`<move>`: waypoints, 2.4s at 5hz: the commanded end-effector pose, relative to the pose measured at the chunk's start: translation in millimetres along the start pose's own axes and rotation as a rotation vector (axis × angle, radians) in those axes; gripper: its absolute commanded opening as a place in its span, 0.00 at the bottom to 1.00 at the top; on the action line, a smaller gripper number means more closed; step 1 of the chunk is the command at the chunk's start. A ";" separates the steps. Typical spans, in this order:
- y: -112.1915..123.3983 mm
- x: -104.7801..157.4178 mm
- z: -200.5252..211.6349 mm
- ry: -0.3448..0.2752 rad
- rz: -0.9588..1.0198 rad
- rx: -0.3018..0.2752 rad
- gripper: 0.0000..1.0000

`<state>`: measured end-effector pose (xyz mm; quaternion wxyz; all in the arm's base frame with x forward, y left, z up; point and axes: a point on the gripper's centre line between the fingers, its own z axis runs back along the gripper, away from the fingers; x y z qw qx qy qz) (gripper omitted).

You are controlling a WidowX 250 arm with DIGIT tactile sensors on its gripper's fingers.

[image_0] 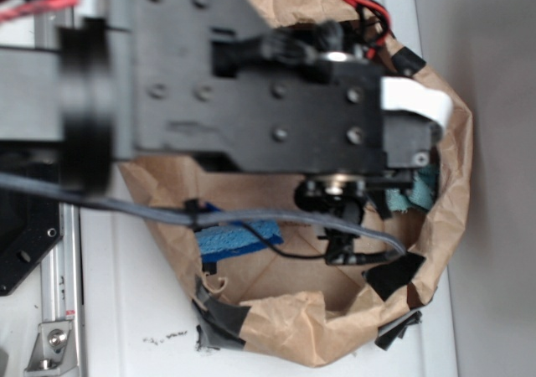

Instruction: Grab the blue cloth.

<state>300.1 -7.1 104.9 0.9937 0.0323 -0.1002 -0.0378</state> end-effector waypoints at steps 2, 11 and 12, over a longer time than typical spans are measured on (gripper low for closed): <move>-23.5 45.9 -61.8 0.012 -0.064 0.116 1.00; 12.7 -35.0 91.4 0.162 0.247 0.056 0.00; 18.3 -33.4 93.0 0.147 0.231 0.085 0.00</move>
